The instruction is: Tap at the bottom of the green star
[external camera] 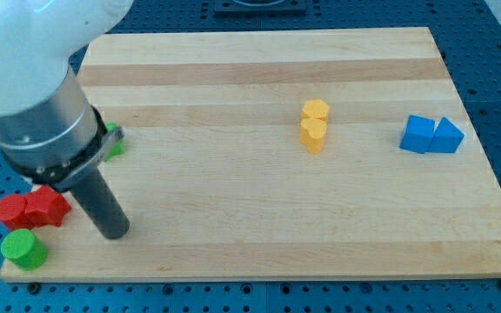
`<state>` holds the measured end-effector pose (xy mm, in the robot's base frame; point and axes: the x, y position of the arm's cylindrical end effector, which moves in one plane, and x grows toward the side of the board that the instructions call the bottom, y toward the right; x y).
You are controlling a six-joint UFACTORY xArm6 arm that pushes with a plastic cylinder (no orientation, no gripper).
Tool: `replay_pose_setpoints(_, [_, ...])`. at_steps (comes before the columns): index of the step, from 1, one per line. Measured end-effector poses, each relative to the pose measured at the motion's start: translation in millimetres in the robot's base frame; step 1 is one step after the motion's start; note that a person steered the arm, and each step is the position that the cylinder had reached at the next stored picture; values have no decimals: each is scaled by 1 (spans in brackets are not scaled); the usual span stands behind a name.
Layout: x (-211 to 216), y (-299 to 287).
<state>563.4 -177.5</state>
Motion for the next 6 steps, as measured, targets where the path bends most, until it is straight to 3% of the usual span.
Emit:
replay_pose_setpoints(1, [-50,-1])
replay_pose_setpoints(3, [-96,-121])
replay_pose_setpoints(5, [-94,-127])
replay_pose_setpoints(6, [-95,-102])
